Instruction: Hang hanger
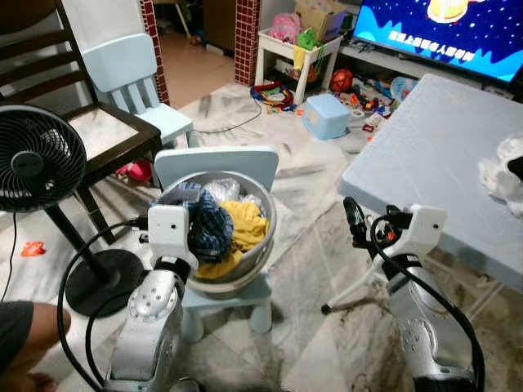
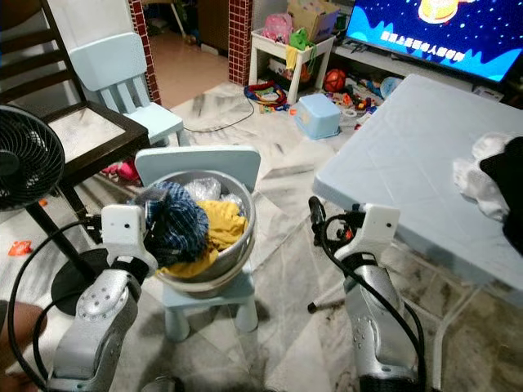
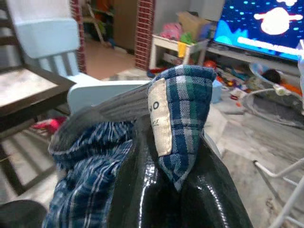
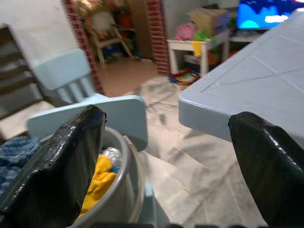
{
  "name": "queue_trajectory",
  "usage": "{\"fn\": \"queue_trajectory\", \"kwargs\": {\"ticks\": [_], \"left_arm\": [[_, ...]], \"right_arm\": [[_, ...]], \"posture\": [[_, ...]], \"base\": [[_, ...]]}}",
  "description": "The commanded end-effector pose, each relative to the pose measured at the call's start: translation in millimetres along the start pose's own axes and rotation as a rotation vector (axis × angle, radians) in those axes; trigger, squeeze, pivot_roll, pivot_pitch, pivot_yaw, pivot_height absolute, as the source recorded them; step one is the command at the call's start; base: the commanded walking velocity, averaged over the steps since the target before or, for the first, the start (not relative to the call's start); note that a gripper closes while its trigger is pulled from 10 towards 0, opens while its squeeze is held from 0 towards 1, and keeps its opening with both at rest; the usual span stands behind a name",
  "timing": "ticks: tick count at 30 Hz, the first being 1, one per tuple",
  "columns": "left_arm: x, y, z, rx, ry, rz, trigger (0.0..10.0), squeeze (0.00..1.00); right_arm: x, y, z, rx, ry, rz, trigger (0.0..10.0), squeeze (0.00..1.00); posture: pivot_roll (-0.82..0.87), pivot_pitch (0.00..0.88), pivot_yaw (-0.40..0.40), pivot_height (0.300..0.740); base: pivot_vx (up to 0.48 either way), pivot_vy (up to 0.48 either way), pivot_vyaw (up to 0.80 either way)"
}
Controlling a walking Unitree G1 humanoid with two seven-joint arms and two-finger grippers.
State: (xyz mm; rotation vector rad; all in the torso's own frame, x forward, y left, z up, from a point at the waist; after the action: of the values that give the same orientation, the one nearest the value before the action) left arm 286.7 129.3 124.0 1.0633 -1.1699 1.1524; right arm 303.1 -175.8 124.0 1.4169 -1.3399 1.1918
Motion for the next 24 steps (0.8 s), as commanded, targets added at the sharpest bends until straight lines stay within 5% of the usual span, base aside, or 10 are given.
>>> {"fn": "queue_trajectory", "kwargs": {"ticks": [1,13,24], "left_arm": [[-1.7,1.2,8.7,-0.030,0.008,-0.007,10.0,0.00],[-6.0,5.0,10.5,-0.033,0.015,-0.028,10.0,0.00],[-1.7,2.9,16.0,-0.082,0.076,-0.001,10.0,0.00]], "right_arm": [[1.5,1.3,6.5,-0.022,0.013,0.000,10.0,0.00],[-1.7,3.4,3.5,-0.001,0.013,-0.019,10.0,0.00],[-1.7,7.1,6.1,-0.003,0.035,-0.025,10.0,0.00]], "posture": [[0.08,0.042,-0.060,0.740],[0.07,0.052,-0.071,0.740],[0.05,0.060,-0.070,0.740]], "base": [[-0.244,-0.352,0.00],[-0.061,-0.311,0.00],[0.000,0.000,0.00]]}}
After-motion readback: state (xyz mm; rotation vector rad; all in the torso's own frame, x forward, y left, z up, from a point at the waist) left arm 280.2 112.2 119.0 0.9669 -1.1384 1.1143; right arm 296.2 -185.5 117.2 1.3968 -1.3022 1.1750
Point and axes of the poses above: a point about 5 cm out from each wrist's last joint towards the gripper, its own y axis pointing back from the gripper into the wrist, its own x axis along the axis of the wrist's last joint, z = x × y, the point moved 1 cm from there along -y, pointing out of the wrist towards the gripper, and after that the axes turned 3 degrees about y, right-handed, at the moved point
